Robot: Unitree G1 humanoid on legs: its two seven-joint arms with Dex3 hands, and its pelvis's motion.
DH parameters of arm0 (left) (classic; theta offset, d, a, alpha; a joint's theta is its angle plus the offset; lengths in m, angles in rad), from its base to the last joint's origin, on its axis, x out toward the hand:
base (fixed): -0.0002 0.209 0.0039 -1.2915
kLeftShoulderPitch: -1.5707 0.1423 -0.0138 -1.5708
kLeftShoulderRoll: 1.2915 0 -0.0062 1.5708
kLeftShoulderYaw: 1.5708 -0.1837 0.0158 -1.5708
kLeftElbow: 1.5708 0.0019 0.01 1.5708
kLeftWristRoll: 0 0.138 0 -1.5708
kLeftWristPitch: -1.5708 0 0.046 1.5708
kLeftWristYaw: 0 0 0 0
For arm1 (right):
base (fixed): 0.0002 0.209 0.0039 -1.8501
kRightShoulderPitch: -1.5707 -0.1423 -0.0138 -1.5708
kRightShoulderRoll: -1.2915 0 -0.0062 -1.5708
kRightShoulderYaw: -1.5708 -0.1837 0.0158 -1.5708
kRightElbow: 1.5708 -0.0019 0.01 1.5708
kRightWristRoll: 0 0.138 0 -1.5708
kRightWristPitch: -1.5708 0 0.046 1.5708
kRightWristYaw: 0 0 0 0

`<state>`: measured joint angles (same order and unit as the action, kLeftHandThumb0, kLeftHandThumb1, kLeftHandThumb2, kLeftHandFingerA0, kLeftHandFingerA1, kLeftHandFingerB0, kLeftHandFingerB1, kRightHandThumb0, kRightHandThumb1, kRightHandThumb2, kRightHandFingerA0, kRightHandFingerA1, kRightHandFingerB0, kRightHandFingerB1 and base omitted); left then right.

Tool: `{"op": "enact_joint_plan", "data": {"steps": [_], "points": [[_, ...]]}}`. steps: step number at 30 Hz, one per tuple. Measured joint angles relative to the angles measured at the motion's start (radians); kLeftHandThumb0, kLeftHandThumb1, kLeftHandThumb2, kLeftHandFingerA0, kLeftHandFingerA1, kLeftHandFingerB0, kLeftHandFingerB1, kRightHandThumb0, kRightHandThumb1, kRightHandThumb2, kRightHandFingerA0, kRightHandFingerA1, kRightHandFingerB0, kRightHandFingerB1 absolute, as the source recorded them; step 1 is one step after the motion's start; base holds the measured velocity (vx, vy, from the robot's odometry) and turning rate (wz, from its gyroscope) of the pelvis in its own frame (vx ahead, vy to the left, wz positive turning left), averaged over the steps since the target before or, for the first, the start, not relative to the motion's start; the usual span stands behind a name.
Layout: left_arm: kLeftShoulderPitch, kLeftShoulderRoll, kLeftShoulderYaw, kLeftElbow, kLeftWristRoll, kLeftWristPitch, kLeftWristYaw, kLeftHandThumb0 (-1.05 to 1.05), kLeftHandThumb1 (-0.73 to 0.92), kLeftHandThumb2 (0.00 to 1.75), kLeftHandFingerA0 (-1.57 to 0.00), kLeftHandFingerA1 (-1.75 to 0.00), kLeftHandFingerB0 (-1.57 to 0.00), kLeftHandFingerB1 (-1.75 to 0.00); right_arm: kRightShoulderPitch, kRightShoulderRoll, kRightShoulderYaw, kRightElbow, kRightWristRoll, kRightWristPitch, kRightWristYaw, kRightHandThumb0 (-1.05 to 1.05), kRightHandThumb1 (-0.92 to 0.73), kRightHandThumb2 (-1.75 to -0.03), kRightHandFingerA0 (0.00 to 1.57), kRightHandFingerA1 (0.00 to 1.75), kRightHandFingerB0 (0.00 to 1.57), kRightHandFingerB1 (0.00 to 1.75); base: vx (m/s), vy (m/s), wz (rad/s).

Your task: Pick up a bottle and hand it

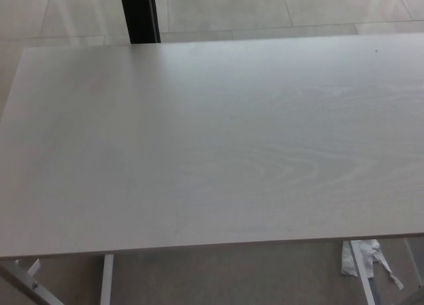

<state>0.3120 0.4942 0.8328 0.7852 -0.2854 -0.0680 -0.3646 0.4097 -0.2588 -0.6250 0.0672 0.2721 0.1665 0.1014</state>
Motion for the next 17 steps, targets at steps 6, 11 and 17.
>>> {"op": "enact_joint_plan", "data": {"steps": [6,11,17], "points": [[0.058,0.003,-0.026,-0.014,-0.009,-0.010,-0.010,-0.73,0.44,0.56,-1.43,-0.76,-0.44,-0.57,0.079,0.013,-0.014,-0.001,0.009,-0.007,0.013,-0.76,-0.59,-0.58,0.43,0.68,0.20,0.50,0.00,0.000,0.00],[0.060,0.009,-0.040,-0.005,-0.013,-0.019,-0.014,-0.77,0.44,0.55,-1.18,-0.82,-0.43,-0.57,0.094,0.022,-0.016,0.001,0.012,-0.014,0.018,-0.73,-0.61,-0.59,0.37,0.67,0.20,0.48,0.00,0.000,0.00],[0.059,0.020,-0.042,-0.006,-0.017,-0.024,-0.017,-0.74,0.44,0.55,-1.17,-0.83,-0.42,-0.59,0.097,0.022,-0.016,0.005,0.008,-0.024,0.016,-0.76,-0.63,-0.59,0.34,0.68,0.15,0.48,0.00,0.000,0.00]]}}
